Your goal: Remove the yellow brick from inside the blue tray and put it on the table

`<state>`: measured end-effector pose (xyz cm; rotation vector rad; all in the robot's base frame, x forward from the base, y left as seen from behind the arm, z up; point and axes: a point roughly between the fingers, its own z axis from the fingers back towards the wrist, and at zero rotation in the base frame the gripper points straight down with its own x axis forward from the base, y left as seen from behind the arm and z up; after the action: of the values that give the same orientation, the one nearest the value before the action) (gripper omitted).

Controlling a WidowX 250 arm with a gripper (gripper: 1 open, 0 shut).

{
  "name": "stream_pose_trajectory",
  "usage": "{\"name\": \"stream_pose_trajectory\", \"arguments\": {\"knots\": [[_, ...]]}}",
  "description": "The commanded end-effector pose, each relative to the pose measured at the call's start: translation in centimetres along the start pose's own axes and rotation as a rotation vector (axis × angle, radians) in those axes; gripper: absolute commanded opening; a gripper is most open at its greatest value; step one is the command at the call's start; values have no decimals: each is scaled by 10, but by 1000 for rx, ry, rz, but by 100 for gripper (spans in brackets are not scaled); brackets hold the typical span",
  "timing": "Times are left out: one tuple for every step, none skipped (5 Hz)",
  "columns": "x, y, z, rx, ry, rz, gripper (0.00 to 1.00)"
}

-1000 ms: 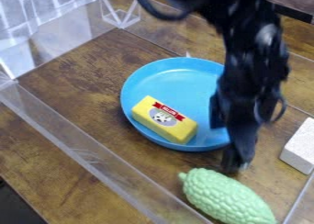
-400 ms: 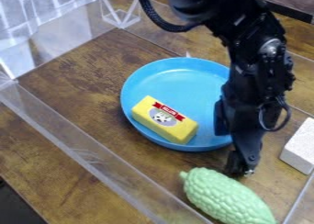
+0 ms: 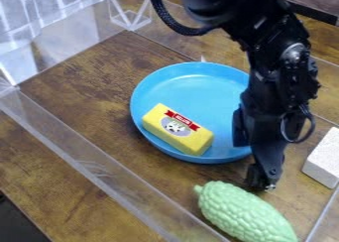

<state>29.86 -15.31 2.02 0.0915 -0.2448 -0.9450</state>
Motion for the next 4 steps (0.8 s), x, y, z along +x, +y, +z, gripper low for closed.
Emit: {"name": "stream_pose_trajectory", "arguments": {"knots": [[3, -18, -5, -21, 9, -43, 100], [3, -22, -6, -26, 13, -50, 100], [4, -25, -6, -28, 17, -59, 100], [6, -25, -6, -34, 28, -57, 100]]}}
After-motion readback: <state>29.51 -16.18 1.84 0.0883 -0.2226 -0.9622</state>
